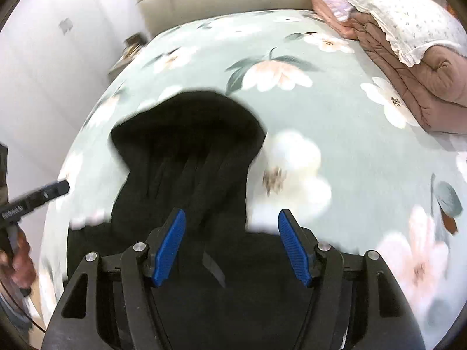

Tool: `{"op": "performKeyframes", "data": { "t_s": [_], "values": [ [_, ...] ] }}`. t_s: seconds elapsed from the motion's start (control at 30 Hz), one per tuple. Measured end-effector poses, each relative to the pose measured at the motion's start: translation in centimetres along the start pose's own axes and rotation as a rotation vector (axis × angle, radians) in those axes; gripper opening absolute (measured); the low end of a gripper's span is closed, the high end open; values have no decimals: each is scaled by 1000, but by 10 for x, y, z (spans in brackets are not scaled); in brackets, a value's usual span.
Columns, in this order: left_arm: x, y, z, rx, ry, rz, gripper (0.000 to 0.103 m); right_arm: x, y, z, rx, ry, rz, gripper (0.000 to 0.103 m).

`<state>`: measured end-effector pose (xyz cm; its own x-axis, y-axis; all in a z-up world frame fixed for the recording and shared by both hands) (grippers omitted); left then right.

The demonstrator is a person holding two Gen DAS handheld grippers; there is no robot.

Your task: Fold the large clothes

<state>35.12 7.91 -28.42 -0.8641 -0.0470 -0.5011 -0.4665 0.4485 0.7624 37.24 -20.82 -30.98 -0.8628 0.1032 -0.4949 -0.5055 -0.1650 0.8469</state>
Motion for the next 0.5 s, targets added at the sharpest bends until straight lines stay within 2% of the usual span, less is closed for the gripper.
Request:
{"op": "performKeyframes", "data": {
  "t_s": [0.13,0.23,0.27,0.33,0.37,0.4,0.43,0.5],
  "values": [
    [-41,-53,17,-75,33,1,34,-32,-44,-4,61,-33,17,69],
    [-51,-90,24,-96,37,58,34,-45,-75,-5,68,-54,58,69],
    [-55,-100,25,-97,38,69,34,-49,-88,-6,82,-67,77,63],
    [-64,-117,31,-115,48,63,33,-50,-100,-7,85,-60,102,24],
    [-69,-123,38,-110,64,59,29,-49,-103,-7,95,-50,110,8],
    [-70,-124,46,-110,81,54,8,-48,-103,-9,94,-48,100,8],
    [-73,-124,54,-134,101,50,0,-48,-97,-12,73,-50,77,8],
    [-70,-104,66,-59,149,1,0,-42,-75,-18,10,-55,11,7]
  ]
}}
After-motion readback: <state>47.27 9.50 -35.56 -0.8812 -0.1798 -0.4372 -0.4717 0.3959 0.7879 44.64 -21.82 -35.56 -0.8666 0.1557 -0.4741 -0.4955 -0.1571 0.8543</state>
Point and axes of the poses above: each gripper's, at about its wrist camera, not at the fingertips, and y roughly against the way its jaws point, z to its left, x to its underside, the point moved 1 cm from there along -y, roughly the way its jaws point, and after that the axes turned 5 degrees about x, right-handed, at the moved point
